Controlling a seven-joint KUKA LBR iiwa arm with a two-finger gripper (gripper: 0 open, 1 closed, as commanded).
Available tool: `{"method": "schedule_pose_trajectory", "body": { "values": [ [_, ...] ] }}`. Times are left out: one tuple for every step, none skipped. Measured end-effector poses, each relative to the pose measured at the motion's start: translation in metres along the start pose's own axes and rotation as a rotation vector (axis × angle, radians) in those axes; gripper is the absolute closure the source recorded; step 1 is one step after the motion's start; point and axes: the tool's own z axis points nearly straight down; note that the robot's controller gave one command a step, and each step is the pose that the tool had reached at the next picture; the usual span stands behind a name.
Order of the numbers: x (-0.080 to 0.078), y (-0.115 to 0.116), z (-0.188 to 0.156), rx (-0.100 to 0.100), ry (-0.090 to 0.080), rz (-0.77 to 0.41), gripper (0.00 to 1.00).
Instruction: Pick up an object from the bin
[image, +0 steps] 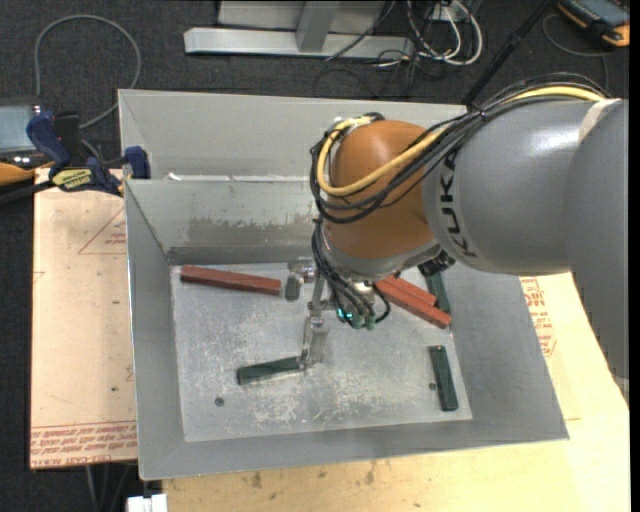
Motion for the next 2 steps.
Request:
{"method": "schedule_pose_trajectory", "body": {
  "values": [
    [0.026,0.022,0.104,0.000,0.000,-0.083,0.00],
    [0.046,0.031,0.069,-0.001,-0.006,0.012,0.00]
  ]
}}
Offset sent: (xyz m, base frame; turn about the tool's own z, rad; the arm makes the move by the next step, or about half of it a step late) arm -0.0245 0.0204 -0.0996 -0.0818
